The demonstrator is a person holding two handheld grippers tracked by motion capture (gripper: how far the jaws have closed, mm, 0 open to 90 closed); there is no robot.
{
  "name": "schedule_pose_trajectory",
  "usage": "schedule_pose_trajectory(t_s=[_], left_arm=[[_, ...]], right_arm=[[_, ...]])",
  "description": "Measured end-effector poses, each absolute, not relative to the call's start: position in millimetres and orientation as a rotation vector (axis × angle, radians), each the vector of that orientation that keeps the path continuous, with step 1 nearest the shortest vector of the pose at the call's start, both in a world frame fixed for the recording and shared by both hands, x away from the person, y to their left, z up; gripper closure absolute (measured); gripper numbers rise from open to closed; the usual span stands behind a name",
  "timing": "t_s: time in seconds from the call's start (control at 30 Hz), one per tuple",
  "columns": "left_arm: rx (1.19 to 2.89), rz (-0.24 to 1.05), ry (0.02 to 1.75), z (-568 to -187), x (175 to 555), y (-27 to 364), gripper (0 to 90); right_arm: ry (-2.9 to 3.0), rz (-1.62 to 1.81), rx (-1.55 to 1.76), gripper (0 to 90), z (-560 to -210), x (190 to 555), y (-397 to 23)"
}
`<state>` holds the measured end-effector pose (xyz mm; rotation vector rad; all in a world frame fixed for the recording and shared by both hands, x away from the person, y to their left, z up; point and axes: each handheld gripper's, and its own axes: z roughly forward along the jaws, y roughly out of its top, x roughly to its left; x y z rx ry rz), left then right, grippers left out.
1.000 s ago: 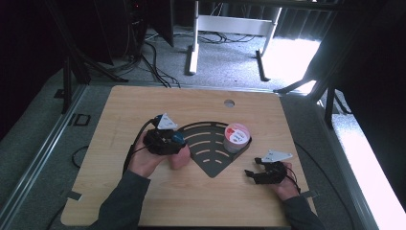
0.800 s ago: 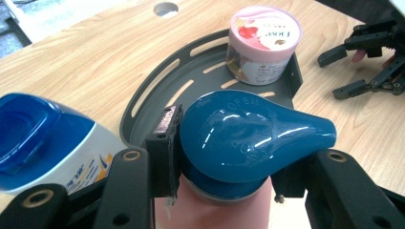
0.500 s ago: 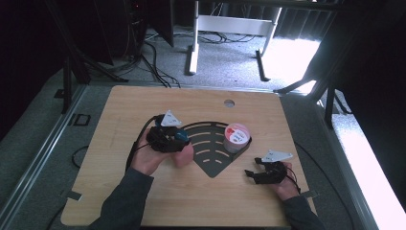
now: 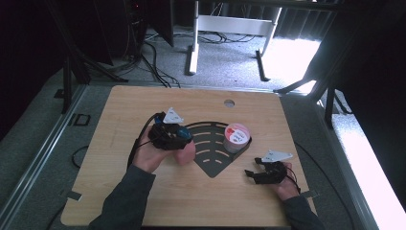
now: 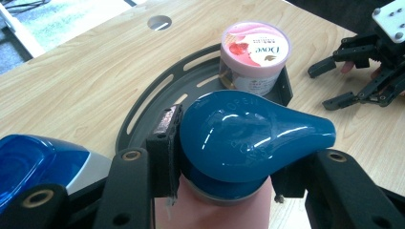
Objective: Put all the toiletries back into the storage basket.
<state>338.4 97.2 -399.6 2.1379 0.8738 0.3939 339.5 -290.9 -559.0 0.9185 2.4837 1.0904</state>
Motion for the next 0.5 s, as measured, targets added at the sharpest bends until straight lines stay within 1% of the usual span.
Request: schedule_pose_trajectory(t_s=[0.5], left_arm=[[2.122,0.387,0.871,-397.5,344.8,91.5,52.8]], right_arm=[[2.483,1.090,0.919,28.9,-559.0,339.5,-290.9]])
